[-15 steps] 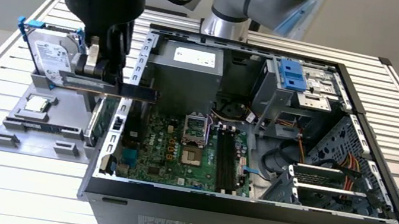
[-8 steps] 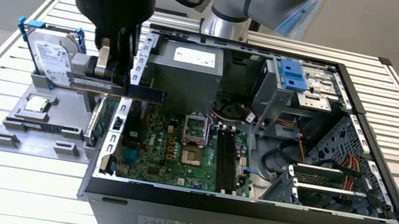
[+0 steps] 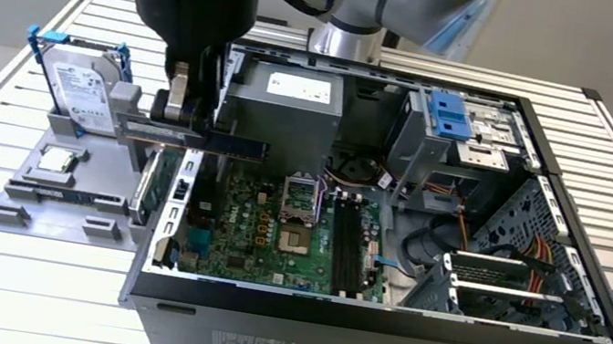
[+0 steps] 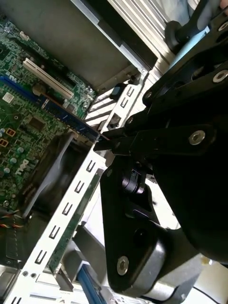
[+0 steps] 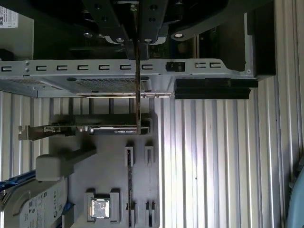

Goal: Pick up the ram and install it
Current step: 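Pick up the ram and move it above insertion slot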

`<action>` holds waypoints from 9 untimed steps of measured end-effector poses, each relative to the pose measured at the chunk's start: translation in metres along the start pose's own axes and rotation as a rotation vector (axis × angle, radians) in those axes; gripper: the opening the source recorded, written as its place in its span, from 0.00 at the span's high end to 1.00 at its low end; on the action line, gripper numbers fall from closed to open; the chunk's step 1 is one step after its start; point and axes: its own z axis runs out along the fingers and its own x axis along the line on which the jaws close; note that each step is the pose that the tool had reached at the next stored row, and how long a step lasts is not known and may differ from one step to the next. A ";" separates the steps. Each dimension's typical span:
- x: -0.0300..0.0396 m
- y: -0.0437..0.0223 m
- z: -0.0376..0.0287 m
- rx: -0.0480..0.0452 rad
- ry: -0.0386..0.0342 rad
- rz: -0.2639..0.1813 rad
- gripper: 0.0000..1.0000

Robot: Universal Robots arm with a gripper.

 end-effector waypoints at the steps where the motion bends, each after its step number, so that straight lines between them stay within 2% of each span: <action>1: 0.0000 -0.0016 -0.0001 -0.0002 0.0001 0.000 1.00; 9: -0.0004 -0.0142 -0.0003 -0.0017 0.0001 0.000 1.00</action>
